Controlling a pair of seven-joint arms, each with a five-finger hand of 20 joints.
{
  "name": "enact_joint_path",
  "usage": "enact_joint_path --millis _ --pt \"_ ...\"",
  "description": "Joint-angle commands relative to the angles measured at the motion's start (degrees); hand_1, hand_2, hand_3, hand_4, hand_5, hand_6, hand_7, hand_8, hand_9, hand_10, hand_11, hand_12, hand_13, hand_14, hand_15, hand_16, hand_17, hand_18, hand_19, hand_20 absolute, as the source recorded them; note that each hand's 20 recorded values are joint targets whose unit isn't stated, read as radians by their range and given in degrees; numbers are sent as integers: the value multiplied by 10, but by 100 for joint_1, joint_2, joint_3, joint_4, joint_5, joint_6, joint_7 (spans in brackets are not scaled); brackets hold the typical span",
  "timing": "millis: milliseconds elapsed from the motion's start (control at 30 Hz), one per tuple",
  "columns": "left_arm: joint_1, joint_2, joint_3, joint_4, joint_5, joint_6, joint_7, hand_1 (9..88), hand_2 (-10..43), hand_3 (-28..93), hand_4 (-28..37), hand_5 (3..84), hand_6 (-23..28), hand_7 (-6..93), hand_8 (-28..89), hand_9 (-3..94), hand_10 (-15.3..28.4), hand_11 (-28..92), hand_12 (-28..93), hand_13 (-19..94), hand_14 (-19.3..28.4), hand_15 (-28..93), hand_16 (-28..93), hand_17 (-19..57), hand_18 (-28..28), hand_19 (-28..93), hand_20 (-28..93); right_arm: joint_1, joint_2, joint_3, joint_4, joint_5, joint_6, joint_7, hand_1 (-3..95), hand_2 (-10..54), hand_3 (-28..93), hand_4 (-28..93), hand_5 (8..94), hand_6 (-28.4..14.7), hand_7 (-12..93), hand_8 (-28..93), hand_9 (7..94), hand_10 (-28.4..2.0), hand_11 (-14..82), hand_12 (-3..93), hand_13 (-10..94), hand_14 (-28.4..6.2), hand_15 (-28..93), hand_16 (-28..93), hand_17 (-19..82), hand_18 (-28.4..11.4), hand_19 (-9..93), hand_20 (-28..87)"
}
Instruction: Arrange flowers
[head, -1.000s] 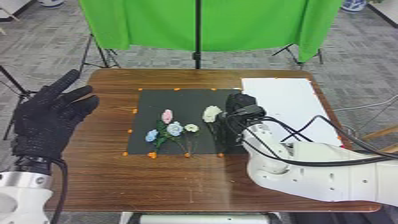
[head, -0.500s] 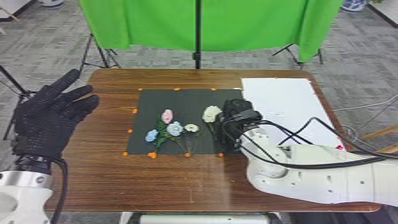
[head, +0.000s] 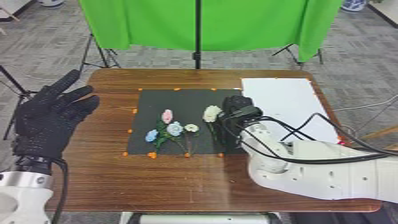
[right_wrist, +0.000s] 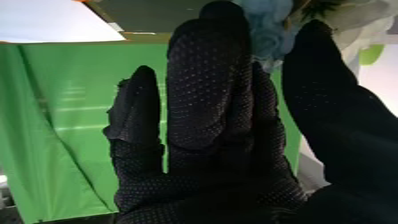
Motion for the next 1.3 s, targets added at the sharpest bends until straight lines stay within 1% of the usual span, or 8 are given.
enact_joint_path --millis 33,367,633,933,967,1033,1167,1300 --pt "87 -61 -5 2 28 49 -10 226 73 784 -246 362 90 148 -101 341 211 316 121 266 284 622 -122 -51 257 617 259 45 113 68 -160 -62 -112 -118 395 -95 765 -283 661 12 191 -135 769 -100 278 166 783 -34 618 173 422 -169 932 200" --pt "99 -49 11 -4 3 86 -1 227 75 783 -246 362 91 147 -100 342 211 316 121 266 284 622 -122 -51 257 617 259 162 165 -97 -299 -76 -37 -89 377 -95 760 -283 677 11 193 -134 773 -101 277 163 785 -37 621 169 419 -173 932 202" --pt "33 -52 47 19 5 110 -75 227 75 785 -246 362 90 148 -100 342 212 317 121 265 284 623 -122 -51 257 618 259 202 187 -114 -353 -153 89 -21 362 -95 759 -283 686 9 192 -134 777 -103 275 162 787 -37 621 168 419 -177 932 205" --pt "-37 -35 74 45 28 64 -167 227 76 785 -247 361 90 147 -100 342 211 317 121 266 284 623 -122 -51 257 618 259 268 217 -212 -462 -369 399 239 361 -95 770 -283 704 10 191 -133 795 -102 270 162 803 -35 613 167 427 -183 932 219" --pt "-18 -22 72 42 18 73 -136 227 76 784 -247 361 90 147 -100 342 211 317 121 266 284 623 -122 -51 257 618 259 273 216 -203 -458 -397 414 239 360 -95 772 -283 707 10 191 -133 799 -103 269 162 804 -35 613 168 428 -184 932 220" --pt "-34 -29 88 49 19 84 -170 227 77 785 -247 361 90 147 -100 342 211 317 121 266 284 623 -122 -51 257 618 259 168 263 -64 -508 -413 404 300 362 -95 773 -283 711 10 190 -133 801 -103 268 161 806 -37 612 169 430 -185 932 222" --pt "59 -20 84 27 18 92 -87 227 77 785 -247 361 91 147 -100 342 211 318 121 266 284 623 -122 -51 258 619 259 -109 449 319 -691 -439 512 379 363 -95 772 -283 715 9 189 -132 805 -103 266 162 807 -38 610 170 431 -185 932 223" --pt "216 -41 61 11 41 99 4 227 78 785 -247 361 91 148 -100 341 210 317 121 266 284 623 -122 -51 257 619 259 -1199 963 1728 -1260 -4 645 122 344 -95 769 -283 713 3 183 -132 799 -107 259 161 803 -46 597 168 428 -188 932 209"
